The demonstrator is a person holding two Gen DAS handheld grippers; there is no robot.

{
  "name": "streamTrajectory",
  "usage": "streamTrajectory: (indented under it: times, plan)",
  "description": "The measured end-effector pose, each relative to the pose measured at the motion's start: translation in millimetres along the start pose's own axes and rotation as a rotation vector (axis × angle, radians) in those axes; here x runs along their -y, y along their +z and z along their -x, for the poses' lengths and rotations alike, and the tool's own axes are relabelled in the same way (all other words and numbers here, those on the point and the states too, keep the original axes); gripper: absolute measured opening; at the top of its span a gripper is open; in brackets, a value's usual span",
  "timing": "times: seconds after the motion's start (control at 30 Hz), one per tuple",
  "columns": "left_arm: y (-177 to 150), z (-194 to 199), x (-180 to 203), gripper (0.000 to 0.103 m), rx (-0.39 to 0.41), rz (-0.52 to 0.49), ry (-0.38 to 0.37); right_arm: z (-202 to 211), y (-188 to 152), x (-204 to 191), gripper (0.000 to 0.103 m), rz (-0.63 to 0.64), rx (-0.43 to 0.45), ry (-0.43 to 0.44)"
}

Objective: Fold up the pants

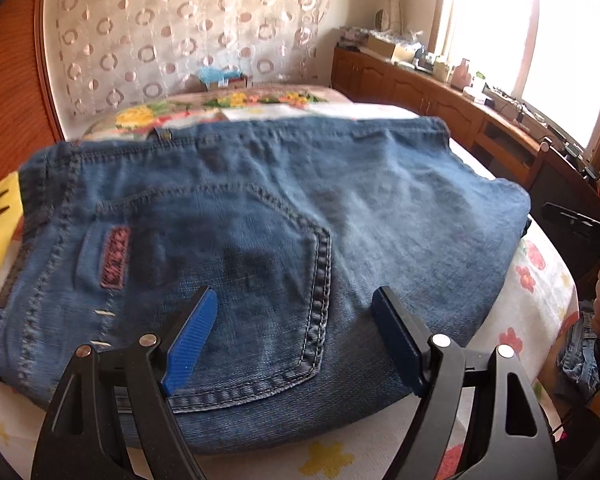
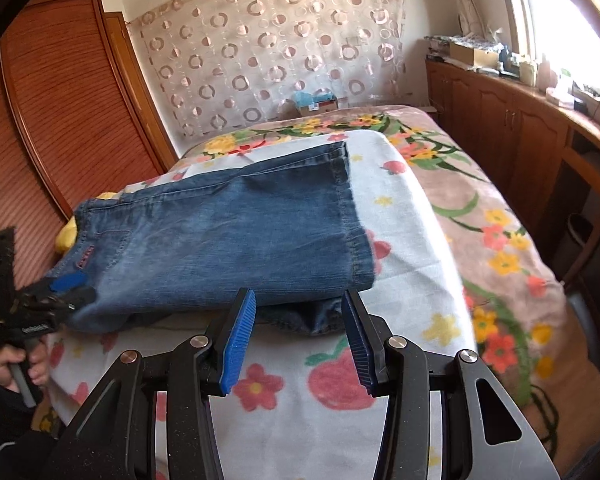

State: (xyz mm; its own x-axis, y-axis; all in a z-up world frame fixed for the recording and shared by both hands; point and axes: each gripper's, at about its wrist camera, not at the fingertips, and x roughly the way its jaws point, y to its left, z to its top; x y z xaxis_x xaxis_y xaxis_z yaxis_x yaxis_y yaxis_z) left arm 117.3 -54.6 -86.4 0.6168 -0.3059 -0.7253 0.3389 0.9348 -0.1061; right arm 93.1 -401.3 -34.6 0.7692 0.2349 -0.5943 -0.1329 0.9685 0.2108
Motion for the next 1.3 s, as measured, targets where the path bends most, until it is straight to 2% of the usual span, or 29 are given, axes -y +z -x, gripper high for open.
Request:
streamTrajectory:
  times: [0.2, 0.27, 0.53, 0.63, 0.83, 0.9, 0.97, 1.07, 1.13, 1.3]
  plan:
    - [-3.0, -3.9, -2.0, 0.081, -0.007, 0.037, -0.021, -15.3, 0.5, -0.8, 0.047, -0.026, -0.04, 0.012]
    - [-3.6, -3.6, -0.5, 0.081, 0.0, 0.039, -0.012, -18.8, 2.2, 1.4, 0.055, -0.045, -0.052, 0.014]
    - [-5.9, -1.0, -7.4, 0.081, 0.003, 0.072, -0.007, -24.8, 9.0, 19.0, 0.059, -0.165, -0.054, 0.055]
    - [-7.1, 0.6, -8.3, 0.081, 0.012, 0.084, 0.024, -29.8, 10.8, 21.2, 0.059, -0.197, -0.053, 0.048]
    - [-10.5, 5.2, -8.7, 0.081, 0.025, 0.076, 0.067, -38.7, 13.1, 13.2, 0.059, -0.171, -0.046, 0.005]
    - [-9.4, 8.2, -9.7, 0.081, 0.037, 0.068, 0.092, -38.8, 15.1, 7.9, 0.053, -0.145, -0.032, -0.015]
    - [-6.1, 11.8, -10.9, 0.081, 0.055, 0.067, 0.091, -37.9, 17.9, 2.7, 0.029, -0.109, -0.014, -0.041]
    - [-1.1, 14.8, -13.8, 0.081, 0.066, 0.073, 0.071, -39.3, 23.0, -8.3, 0.011, -0.034, 0.007, -0.045]
    - [2.1, 17.6, -16.1, 0.081, 0.075, 0.076, 0.053, -40.5, 26.2, -13.3, 0.007, -0.011, 0.016, -0.027]
    - [8.1, 31.7, -26.6, 0.081, 0.113, 0.075, 0.052, -39.2, 42.7, -40.7, 0.005, 0.058, 0.061, 0.017]
